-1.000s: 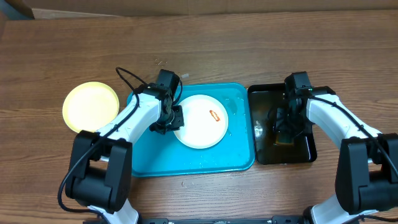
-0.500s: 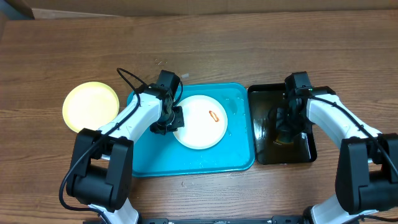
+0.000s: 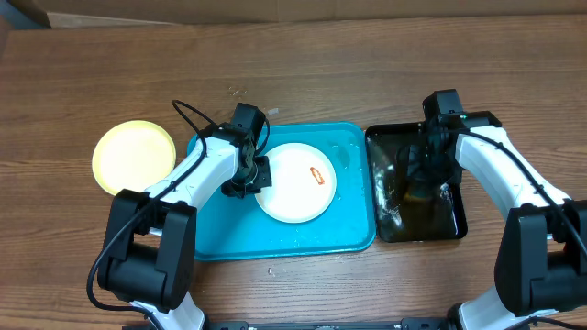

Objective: Clean dirty plates on tray and stack at the side
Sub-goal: 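Dip the sponge in the water and lift it with the right gripper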

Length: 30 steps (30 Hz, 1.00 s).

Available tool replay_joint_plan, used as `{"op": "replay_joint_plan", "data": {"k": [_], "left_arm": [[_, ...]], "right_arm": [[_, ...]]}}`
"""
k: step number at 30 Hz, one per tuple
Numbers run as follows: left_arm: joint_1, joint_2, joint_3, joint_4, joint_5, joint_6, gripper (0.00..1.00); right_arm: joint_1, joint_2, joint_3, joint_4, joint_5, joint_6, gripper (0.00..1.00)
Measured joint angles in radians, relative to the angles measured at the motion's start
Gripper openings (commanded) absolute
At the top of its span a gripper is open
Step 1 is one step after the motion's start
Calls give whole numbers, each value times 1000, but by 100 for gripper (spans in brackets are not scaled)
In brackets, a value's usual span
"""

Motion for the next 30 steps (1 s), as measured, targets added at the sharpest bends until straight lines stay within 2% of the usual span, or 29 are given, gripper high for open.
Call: {"op": "replay_joint_plan", "data": {"k": [11,17,30], "left_arm": [[0,0,0,0,0,0,4],[0,0,0,0,0,0,4],[0,0,0,0,0,0,4]], "right_arm": [[11,0,5,-45,-1,33,4],[20,0,97,-105,-2,29,4],[64,-2,140,-104,-36,15,4]]}}
